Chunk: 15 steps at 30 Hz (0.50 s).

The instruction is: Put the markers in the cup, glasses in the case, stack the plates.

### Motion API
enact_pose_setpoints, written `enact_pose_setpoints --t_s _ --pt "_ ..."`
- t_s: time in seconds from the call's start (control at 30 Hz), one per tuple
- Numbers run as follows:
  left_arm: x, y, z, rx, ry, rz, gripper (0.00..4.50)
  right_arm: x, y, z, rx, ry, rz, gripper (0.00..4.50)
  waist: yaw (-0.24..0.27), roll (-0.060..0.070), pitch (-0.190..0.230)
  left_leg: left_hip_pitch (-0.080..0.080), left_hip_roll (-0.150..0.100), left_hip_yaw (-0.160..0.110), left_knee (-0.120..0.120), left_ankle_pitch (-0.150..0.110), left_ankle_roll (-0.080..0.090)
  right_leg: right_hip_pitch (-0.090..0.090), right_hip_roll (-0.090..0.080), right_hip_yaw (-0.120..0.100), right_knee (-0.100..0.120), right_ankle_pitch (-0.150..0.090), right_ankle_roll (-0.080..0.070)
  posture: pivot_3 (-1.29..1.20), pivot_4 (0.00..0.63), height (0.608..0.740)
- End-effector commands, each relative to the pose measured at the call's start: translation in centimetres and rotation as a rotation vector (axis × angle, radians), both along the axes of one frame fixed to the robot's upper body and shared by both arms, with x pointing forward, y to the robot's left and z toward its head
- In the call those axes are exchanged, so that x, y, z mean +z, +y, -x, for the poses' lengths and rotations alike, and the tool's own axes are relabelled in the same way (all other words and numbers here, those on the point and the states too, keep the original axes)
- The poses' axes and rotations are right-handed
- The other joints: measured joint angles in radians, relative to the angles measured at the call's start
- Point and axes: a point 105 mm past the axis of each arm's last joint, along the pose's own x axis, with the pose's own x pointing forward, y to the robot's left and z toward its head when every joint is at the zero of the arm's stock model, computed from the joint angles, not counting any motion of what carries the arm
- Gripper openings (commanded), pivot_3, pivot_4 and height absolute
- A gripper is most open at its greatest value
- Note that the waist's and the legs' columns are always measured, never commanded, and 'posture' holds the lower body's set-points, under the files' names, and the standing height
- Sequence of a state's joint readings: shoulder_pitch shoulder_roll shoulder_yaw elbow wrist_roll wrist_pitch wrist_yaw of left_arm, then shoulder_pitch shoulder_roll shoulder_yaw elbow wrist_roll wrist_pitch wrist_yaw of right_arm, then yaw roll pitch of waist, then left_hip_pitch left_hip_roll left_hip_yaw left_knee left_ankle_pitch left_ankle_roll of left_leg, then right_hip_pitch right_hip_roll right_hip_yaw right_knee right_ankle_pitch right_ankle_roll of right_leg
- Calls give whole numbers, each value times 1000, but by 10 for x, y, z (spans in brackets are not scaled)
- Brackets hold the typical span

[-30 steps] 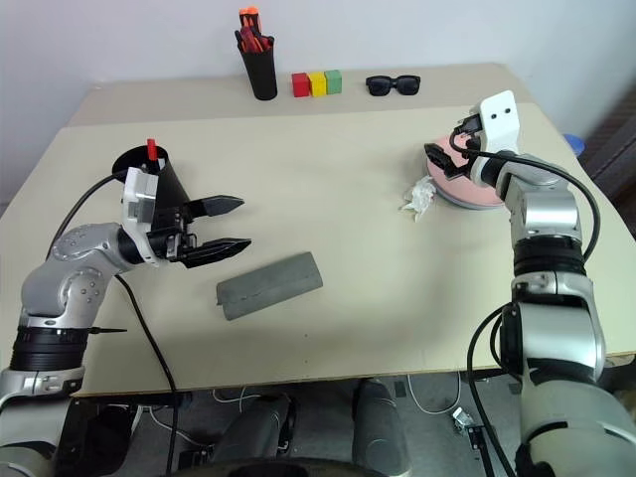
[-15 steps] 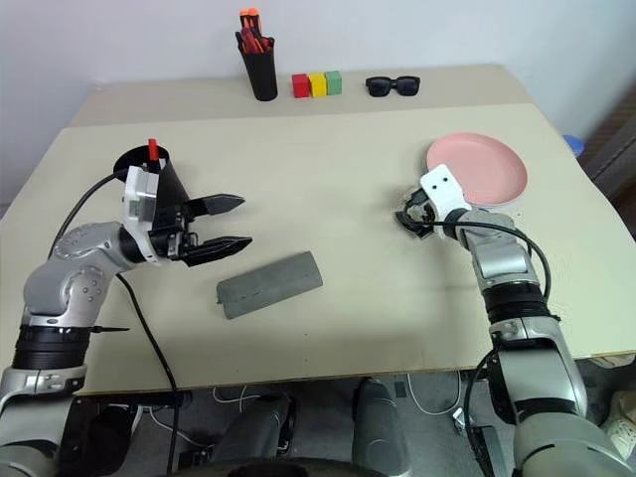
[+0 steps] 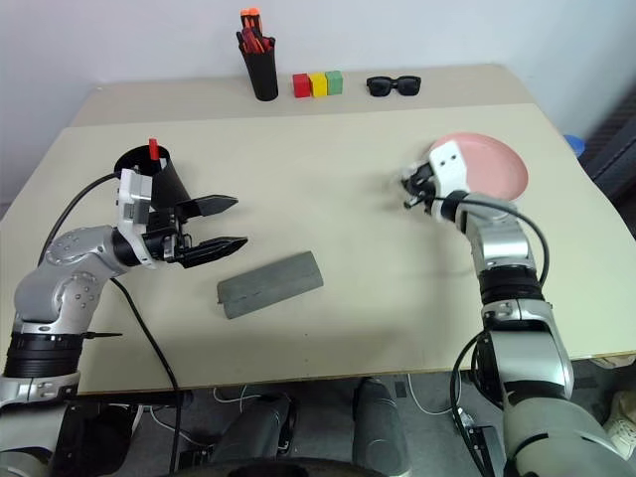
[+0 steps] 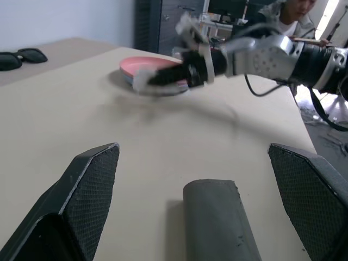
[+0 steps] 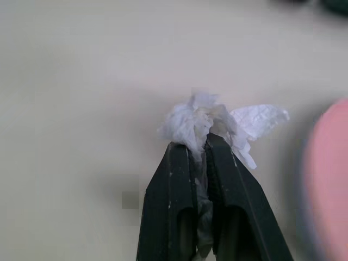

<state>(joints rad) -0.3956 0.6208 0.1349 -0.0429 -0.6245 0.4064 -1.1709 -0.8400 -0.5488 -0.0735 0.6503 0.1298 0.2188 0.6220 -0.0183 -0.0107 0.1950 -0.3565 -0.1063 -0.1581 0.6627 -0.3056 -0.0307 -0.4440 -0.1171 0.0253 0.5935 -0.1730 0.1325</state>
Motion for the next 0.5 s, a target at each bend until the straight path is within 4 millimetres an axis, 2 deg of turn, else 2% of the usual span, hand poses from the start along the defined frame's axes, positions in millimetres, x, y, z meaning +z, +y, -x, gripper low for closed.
enact_pose_setpoints --t_s 0.03,0.1,0.13,0.2,0.27,0.37,0.4,0.5 --pt "12 -1 4 -6 -45 23 4500 22 -44 -10 -231 -88 61 39 3 0 0 0 0 0 0 0 0 0 0 0 0 0 0 0 150 740" --pt "11 -1 4 -6 -44 23 4500 26 -59 -11 -296 -98 25 39 5 -1 0 0 0 0 0 0 0 0 0 0 0 0 0 0 150 740" --pt "11 -2 5 -5 -41 23 4500 26 -63 -12 -314 -102 25 764 4 -1 0 0 0 0 0 0 0 0 0 0 0 0 0 0 150 740" --pt "10 -1 6 -3 -39 22 4500 20 -66 -13 -323 -92 139 1578 0 -1 0 0 0 0 0 0 0 0 0 0 0 0 0 0 150 740" --pt "10 0 6 1 -33 21 4500 19 -66 -15 -323 -91 109 2580 -7 0 0 0 0 1 -1 0 0 0 0 0 0 0 0 0 150 740" --pt "11 2 7 11 -34 19 4500 26 -59 -17 -292 -129 128 4119 -19 0 0 0 0 0 -1 0 0 0 0 0 0 0 0 0 150 740" --pt "12 2 7 14 -34 21 4500 32 -58 -16 -284 -160 130 4467 -24 0 0 0 0 0 -1 0 0 0 0 0 0 0 0 0 150 740" --pt "12 5 7 31 -38 26 4500 63 -50 -9 -229 -324 109 4467 -27 0 0 0 0 0 -1 0 0 0 0 0 0 0 0 0 150 740"
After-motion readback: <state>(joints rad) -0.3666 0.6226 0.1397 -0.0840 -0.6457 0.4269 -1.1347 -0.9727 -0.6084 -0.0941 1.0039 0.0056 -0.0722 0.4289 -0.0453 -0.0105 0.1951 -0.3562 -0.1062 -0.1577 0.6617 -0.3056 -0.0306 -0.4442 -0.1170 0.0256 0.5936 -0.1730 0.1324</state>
